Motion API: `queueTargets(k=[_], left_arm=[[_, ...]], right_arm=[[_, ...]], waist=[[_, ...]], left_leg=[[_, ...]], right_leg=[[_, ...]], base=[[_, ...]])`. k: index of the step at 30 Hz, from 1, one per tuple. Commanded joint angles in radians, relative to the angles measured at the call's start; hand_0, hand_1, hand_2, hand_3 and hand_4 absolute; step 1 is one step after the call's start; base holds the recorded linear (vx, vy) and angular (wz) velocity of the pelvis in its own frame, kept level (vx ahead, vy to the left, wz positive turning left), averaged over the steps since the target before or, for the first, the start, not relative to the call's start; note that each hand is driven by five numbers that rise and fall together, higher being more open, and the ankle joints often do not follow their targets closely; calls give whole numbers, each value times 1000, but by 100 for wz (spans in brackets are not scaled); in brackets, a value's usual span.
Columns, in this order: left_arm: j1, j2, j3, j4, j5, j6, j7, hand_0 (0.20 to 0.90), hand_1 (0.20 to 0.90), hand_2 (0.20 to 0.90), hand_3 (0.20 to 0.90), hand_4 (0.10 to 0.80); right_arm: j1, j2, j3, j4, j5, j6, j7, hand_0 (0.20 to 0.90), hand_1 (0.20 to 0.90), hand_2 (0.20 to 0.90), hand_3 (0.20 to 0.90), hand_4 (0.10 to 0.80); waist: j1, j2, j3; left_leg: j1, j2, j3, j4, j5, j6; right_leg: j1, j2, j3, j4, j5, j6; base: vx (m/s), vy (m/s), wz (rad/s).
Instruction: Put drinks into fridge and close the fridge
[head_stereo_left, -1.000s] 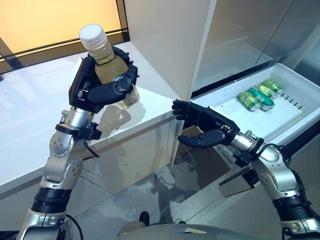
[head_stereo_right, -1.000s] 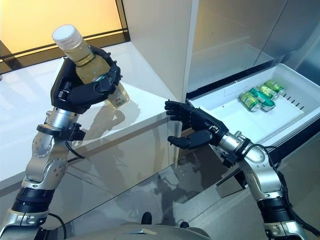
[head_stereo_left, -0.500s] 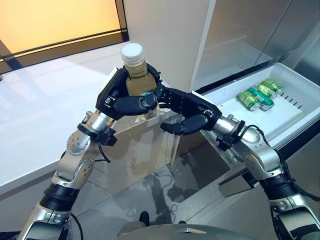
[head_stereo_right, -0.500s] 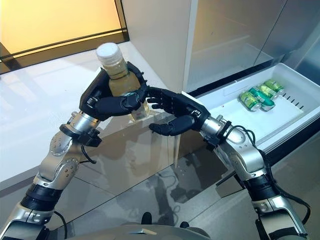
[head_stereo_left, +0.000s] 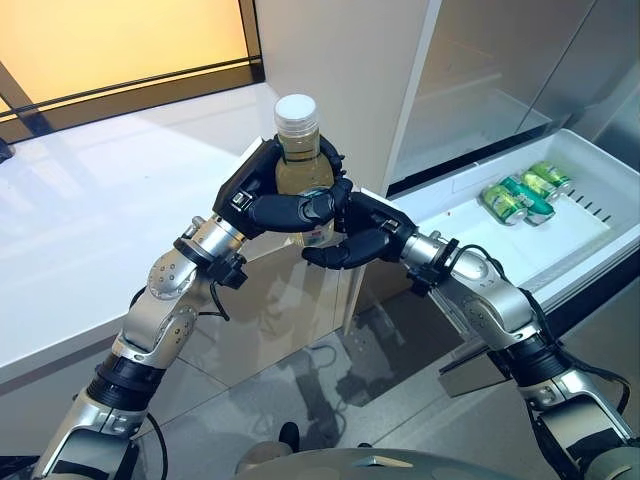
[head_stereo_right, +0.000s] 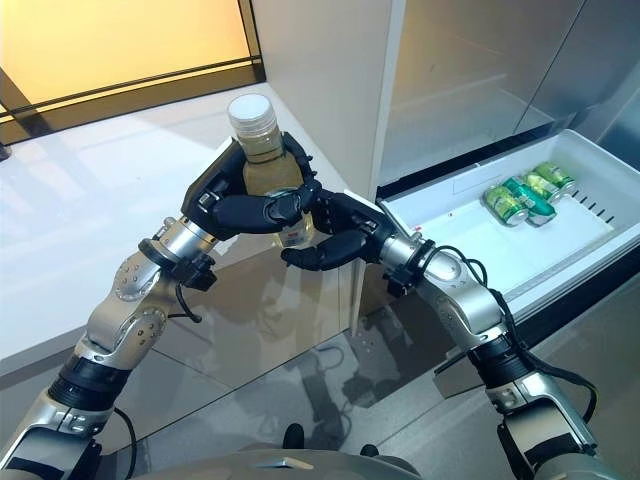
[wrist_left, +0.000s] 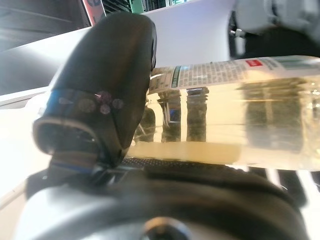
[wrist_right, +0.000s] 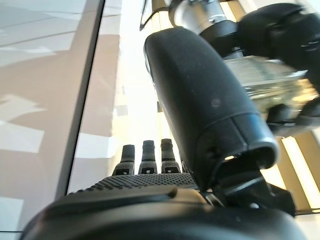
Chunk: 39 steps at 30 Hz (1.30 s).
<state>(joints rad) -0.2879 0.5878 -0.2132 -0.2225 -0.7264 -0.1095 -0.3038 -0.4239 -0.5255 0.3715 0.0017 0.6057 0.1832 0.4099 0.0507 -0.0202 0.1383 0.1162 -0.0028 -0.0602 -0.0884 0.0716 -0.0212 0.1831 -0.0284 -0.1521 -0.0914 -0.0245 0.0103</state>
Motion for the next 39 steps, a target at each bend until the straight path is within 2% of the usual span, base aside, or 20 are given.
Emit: queueTargets(k=[1, 14, 22, 26, 39], left_arm=[[-196, -31, -11, -86, -124, -101, -18, 300, 300, 300, 200, 100], [-217, -36, -41, -87, -129, -53, -41, 300, 300, 300, 200, 100], [-234, 8, -49, -81, -2, -100, -59, 300, 300, 300, 200, 100], [-248, 37, -51, -75, 14, -109, -61, 300, 300, 300, 200, 100], [-257, 69, -58, -74, 19, -99, -101, 300, 300, 300, 200, 100]], right_arm=[[-162, 46, -17, -20, 51, -77, -45, 900, 900, 900, 900, 800], [-218, 72, 13, -1, 66, -80, -79, 900, 900, 900, 900, 800], [-239, 73, 16, -21, 115, -75, -71, 900, 900, 900, 900, 800], [-242, 68, 16, -29, 148, -79, -62, 900, 900, 900, 900, 800], [-259, 65, 5, -77, 220, -93, -65, 900, 900, 900, 900, 800]], waist=[[2, -12, -116], [9, -9, -120], [13, -9, -122], [14, -8, -124], [15, -6, -127]], left_leg=[[16, -44, -16, 1, -87, 23], [19, -47, -20, 1, -88, 26], [20, -47, -21, 1, -89, 28], [19, -46, -19, 1, -88, 27], [18, -45, -15, 1, -87, 28]], right_leg=[[-36, -32, -7, 16, 42, 61], [-33, -33, -9, 17, 41, 60], [-32, -32, -9, 16, 40, 59], [-32, -32, -11, 16, 40, 60], [-34, -30, -9, 16, 40, 59]], base=[[0, 0, 0], [0, 0, 0], [3, 1, 2], [8, 1, 5], [0, 0, 0]])
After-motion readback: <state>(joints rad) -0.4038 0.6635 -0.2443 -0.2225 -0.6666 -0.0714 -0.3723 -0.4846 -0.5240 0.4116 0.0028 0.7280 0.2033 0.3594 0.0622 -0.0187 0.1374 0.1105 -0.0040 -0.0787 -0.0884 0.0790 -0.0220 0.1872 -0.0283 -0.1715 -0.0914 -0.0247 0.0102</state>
